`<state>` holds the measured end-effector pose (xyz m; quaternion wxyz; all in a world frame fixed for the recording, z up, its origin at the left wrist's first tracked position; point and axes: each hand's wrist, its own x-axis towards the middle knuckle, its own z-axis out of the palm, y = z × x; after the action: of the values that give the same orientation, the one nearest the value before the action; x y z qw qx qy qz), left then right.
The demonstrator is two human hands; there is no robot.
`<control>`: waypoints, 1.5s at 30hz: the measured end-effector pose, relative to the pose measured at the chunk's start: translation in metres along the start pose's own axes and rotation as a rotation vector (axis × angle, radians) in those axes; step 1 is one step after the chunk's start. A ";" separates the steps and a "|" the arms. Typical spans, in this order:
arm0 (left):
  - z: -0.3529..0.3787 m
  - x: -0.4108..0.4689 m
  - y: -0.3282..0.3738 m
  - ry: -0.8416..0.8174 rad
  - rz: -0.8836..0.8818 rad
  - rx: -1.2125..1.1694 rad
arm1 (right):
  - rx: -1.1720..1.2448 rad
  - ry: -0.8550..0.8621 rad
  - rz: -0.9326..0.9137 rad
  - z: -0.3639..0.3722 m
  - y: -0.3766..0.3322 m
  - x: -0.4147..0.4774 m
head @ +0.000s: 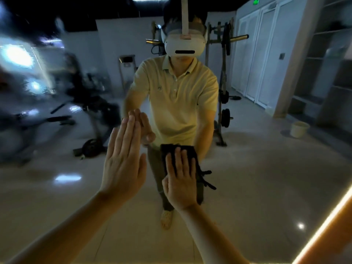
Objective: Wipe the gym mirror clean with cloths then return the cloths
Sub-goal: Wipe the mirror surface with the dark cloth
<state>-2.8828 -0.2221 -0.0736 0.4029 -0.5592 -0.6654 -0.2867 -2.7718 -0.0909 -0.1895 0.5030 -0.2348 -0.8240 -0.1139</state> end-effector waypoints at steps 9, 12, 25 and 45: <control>-0.010 -0.028 -0.048 -0.024 0.009 -0.030 | 0.007 0.097 -0.193 -0.040 0.031 0.073; -0.014 -0.021 -0.065 0.019 -0.023 -0.017 | -0.086 0.249 0.118 -0.060 0.048 0.131; -0.041 -0.022 -0.137 0.046 -0.241 0.067 | -0.256 -0.193 -0.864 -0.003 -0.083 0.088; -0.100 0.008 -0.165 -0.040 -0.190 0.091 | -0.431 -0.140 -0.984 -0.013 -0.118 0.153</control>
<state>-3.0226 -0.3357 -0.0047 0.3853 -0.4805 -0.7357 -0.2819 -2.8796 -0.1572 -0.0424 0.2746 0.0738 -0.8260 -0.4867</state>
